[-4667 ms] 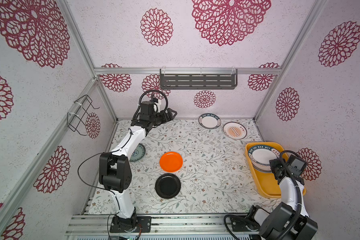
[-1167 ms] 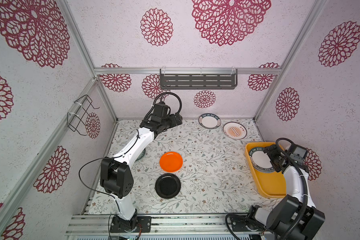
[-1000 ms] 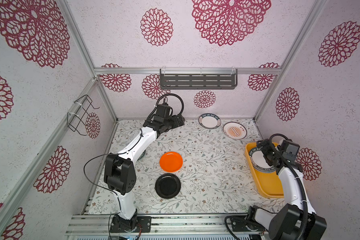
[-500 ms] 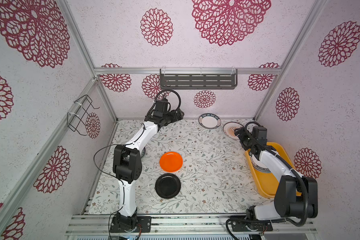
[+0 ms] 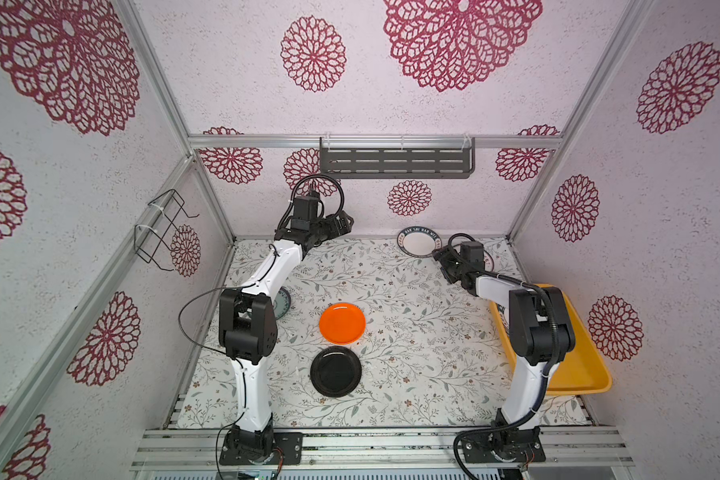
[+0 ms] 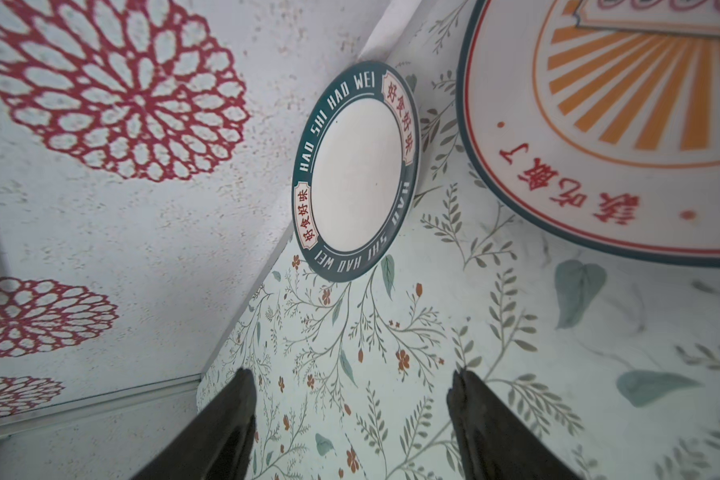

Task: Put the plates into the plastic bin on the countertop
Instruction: 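Grasp the second green plate rim with the right gripper and lift it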

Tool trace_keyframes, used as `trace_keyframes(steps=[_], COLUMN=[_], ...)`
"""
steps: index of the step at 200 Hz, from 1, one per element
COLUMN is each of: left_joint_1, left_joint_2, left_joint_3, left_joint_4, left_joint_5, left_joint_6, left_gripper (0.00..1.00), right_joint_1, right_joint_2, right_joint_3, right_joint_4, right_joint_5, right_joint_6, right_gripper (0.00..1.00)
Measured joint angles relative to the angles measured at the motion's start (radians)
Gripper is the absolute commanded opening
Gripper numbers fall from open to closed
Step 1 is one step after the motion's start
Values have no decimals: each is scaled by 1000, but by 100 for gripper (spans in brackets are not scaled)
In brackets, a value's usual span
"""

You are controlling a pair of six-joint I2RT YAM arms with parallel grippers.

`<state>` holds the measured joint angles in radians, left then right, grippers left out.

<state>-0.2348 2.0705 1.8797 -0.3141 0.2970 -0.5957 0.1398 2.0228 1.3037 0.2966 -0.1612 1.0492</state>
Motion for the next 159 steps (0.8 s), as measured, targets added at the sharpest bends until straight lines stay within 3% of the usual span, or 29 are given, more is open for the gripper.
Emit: trace_keyframes(steps=[84,134,159], left_joint_1=[5,24,34], left_joint_2=[0,2,20], left_joint_3=[-77,-76,-52], left_joint_4=[2,-3,-4], left_joint_5=[-51,-60,-59], left_joint_6=[42,45,43], left_gripper=[97,97,97], right_joint_1=[4,3,3], right_joint_2=[290,381,414], right_joint_3=[234,328,367], right_joint_4=[97,119,117], right_joint_5=[3,28,43], right_joint_6=[105,181,227], right_gripper=[63,49,36])
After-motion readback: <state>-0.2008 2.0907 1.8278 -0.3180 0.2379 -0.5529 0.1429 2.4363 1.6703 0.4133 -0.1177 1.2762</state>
